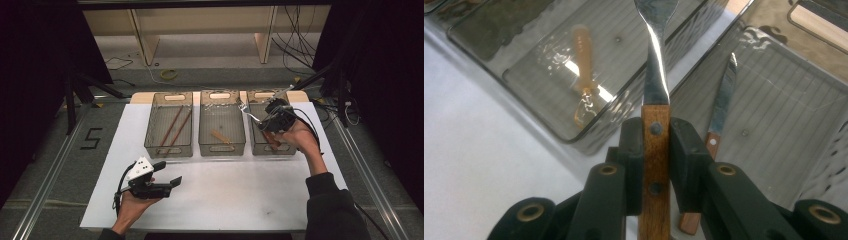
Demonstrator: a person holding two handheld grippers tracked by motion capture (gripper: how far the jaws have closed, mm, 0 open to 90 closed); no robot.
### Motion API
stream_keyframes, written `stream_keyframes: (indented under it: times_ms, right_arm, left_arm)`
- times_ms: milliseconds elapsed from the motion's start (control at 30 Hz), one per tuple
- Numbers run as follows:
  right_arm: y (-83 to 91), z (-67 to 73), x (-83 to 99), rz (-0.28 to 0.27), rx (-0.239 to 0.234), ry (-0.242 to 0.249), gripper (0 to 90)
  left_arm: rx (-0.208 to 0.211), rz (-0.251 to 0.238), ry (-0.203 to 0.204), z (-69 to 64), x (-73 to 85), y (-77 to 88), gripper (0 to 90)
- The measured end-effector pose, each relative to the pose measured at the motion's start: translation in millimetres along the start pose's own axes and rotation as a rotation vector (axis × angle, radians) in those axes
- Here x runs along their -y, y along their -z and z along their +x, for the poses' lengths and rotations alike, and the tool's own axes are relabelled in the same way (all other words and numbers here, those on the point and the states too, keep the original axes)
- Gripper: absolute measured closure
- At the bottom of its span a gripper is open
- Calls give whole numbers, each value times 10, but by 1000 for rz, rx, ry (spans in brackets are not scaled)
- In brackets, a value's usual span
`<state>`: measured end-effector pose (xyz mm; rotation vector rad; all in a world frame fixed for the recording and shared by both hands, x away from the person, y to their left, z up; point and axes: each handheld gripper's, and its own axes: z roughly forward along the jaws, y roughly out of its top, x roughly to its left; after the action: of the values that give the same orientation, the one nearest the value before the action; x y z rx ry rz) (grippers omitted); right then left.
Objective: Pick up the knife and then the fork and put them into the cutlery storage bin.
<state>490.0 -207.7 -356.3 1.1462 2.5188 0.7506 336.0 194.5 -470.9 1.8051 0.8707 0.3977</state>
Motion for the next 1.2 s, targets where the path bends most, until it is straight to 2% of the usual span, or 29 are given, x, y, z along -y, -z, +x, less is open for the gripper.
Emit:
stream_keyframes:
  times_ms: [533,1200]
  right_arm:
    - [-100,-241,-51,20,37,-68,778]
    - [-270,-542,-31,64,93,-184,778]
  left_arm:
    - [0,0,0,1,1,-1,173]
    - [2,0,1,2,1,-2,173]
